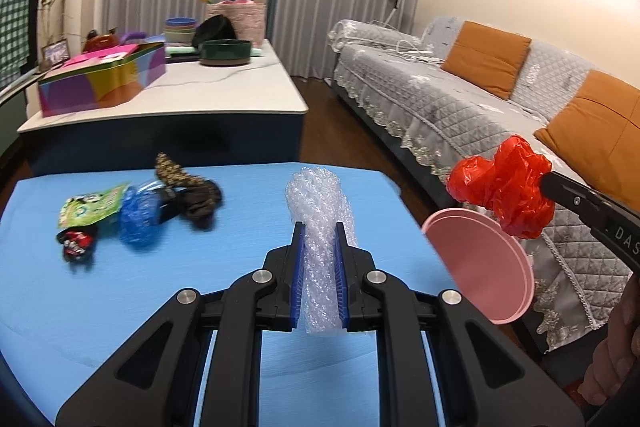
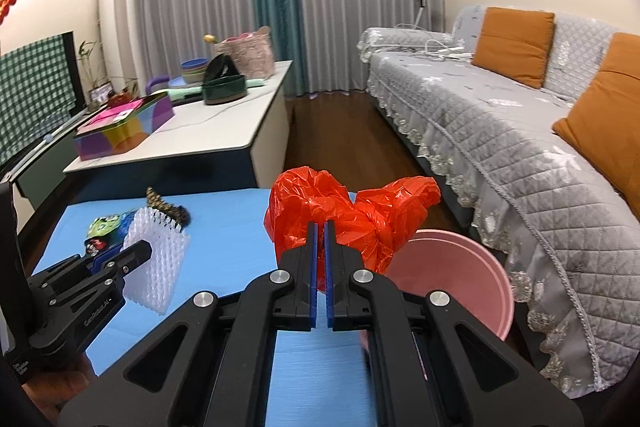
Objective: Collect trash
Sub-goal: 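Carry bubble wrap and orange-red bag over the pink bin and open both grippers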
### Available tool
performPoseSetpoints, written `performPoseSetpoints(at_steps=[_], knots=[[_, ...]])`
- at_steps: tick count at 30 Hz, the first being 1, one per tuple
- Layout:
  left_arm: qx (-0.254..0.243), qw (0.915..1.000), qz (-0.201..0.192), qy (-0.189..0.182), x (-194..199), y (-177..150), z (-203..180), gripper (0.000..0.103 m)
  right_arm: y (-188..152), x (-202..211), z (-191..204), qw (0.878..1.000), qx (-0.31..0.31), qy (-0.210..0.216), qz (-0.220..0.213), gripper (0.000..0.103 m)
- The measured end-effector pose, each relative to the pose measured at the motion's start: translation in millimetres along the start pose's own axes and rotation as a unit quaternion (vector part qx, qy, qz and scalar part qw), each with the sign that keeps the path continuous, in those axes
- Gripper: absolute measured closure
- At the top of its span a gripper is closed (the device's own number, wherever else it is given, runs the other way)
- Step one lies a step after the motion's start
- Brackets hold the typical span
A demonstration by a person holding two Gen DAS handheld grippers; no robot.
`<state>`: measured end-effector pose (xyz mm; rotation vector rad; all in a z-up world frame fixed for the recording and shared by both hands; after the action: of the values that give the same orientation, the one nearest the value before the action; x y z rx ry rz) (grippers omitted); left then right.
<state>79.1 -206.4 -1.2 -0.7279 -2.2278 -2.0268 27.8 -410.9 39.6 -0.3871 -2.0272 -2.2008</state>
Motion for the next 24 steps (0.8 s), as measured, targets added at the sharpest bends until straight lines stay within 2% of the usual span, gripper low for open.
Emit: performPoseSetpoints(at_steps=[13,24], knots=[[-0.018,0.9978,0.002,-0.064,-30.6,11.5,-72.1,0.089,17.4,7.2,-67.6,0.998,-0.025,-0.060,-0.017,0.100],[-0.028,0.9932,0.009,-0.112,-70.6,19.1,-124.0,0.089,25.9,5.1,-99.9,0.995,-0.026,-0.097,-0.024,0.100]])
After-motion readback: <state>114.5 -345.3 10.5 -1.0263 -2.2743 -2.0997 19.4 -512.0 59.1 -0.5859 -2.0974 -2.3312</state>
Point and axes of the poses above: each gripper's, at about its wrist camera, not at the fingertips, and x roughly against the way its jaws point, z to its left, y to its top, the point moved 2 cm from there along -x, roughly the way its jaws point, and after that the axes turned 13 degrees about -z, right-handed, at the moved point
